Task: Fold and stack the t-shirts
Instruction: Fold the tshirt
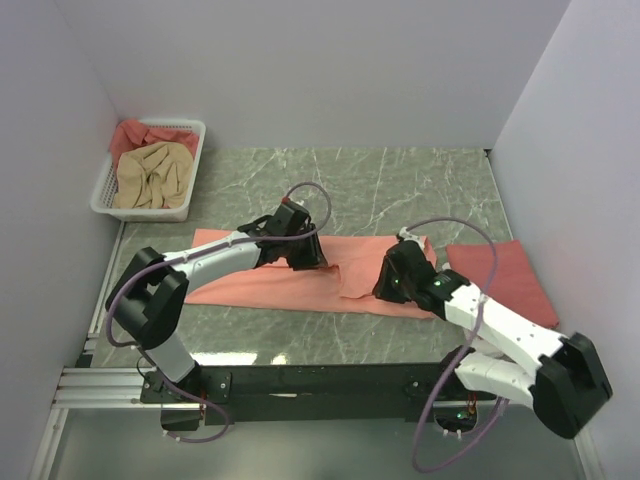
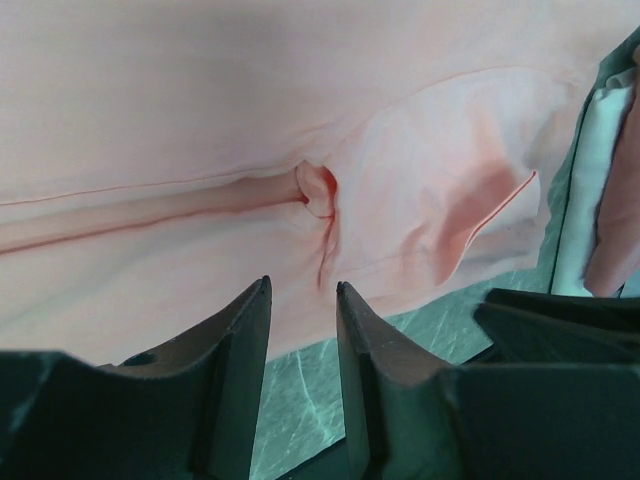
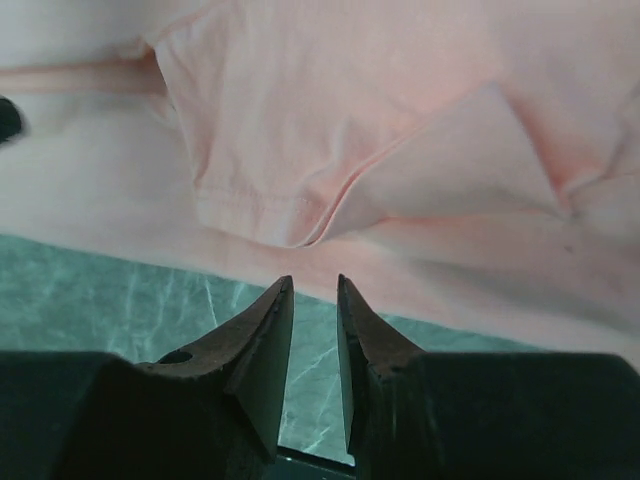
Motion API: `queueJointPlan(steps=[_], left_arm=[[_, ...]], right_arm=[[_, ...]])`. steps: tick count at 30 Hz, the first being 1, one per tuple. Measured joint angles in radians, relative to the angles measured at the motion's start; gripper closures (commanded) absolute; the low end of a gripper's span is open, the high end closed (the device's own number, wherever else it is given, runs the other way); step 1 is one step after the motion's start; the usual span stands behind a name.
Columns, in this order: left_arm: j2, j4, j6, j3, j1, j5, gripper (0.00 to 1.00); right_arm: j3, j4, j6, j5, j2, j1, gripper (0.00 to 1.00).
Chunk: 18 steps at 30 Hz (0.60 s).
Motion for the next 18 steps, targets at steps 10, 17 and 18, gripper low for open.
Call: queueJointPlan(steps=[10, 17, 18], left_arm=[[0.096, 0.002, 0.003, 0.068, -0.08, 0.006, 0.66], [0.112, -0.002, 0.003, 0.08, -0.1, 0.007, 0.67], [0.112, -0.002, 0.003, 0.08, -0.1, 0.006, 0.67]], right_arm=[[0.085, -0.099, 0.035, 0.127, -0.08, -0.156, 0.69], [0.187, -0.002, -0.024, 0.088, 0.222, -0.276, 0.73], [0.184, 0.008, -0.029, 0.073, 0.251, -0.276, 0.73]])
